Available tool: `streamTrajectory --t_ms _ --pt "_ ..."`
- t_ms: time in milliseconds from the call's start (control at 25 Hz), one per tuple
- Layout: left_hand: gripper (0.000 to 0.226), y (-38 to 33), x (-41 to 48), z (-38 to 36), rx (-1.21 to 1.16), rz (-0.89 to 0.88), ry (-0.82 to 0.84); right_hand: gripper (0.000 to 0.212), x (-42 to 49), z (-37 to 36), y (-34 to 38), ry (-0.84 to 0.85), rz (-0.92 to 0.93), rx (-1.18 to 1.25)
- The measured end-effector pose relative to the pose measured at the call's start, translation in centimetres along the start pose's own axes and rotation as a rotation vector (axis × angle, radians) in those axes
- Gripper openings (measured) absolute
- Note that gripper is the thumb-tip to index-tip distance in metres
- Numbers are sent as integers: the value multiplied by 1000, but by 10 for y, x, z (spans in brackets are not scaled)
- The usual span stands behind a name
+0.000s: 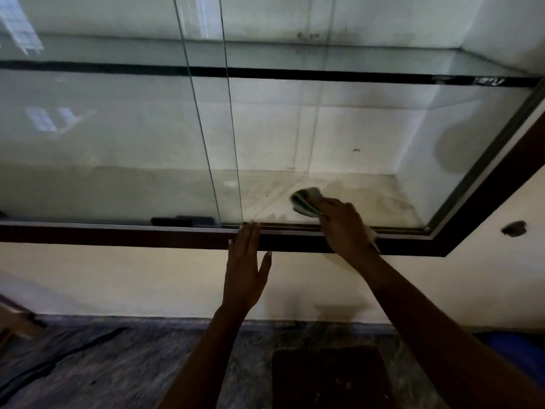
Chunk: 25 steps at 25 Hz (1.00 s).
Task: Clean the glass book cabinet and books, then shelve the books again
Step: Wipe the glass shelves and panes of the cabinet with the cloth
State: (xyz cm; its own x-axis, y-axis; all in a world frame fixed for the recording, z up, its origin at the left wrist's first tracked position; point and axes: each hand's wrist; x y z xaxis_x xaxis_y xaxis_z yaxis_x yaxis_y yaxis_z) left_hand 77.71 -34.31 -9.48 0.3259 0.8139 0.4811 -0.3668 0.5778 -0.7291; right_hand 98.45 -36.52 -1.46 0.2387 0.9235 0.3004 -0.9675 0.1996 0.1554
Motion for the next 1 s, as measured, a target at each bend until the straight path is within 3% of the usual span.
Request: streamTrajectory --t_ms 80,160,240,360,480,600,680,800,1000 --pt "60 13 0 -1 202 -73 72 54 -35 2 -17 19 -242 -205" --pt "60 20 -1 -1 289 -113 102 57 -53 -10 -9 -21 -337 -233" --pt "59 23 0 1 258 -101 120 59 -50 -29 11 -106 -274 -260" --pt "60 25 2 4 91 -45 151 64 -43 -47 48 18 -181 -277" --pt "57 26 4 13 -92 0 191 59 -41 -46 74 22 -178 -113" --pt "56 12 -10 25 -206 48 123 47 -38 -21 91 100 43 144" --pt "52 -2 -30 27 -286 121 55 39 -45 5 93 193 6 383" --pt "48 -12 -67 24 -362 293 -49 37 -77 22 79 320 -126 539" --pt "44 -5 -147 3 -533 705 -58 41 -144 -24 28 600 -154 381"
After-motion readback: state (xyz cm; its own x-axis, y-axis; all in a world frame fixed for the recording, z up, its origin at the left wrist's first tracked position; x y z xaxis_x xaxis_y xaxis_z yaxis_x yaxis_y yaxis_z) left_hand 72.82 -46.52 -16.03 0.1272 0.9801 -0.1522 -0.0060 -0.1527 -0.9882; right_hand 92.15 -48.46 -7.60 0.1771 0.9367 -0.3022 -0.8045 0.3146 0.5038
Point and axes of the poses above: each hand's wrist, its own x-axis towards the middle knuckle, its own z-axis out of the back of the hand, y = z × x, and after that the axes turned 15 degrees about -x, right-handed
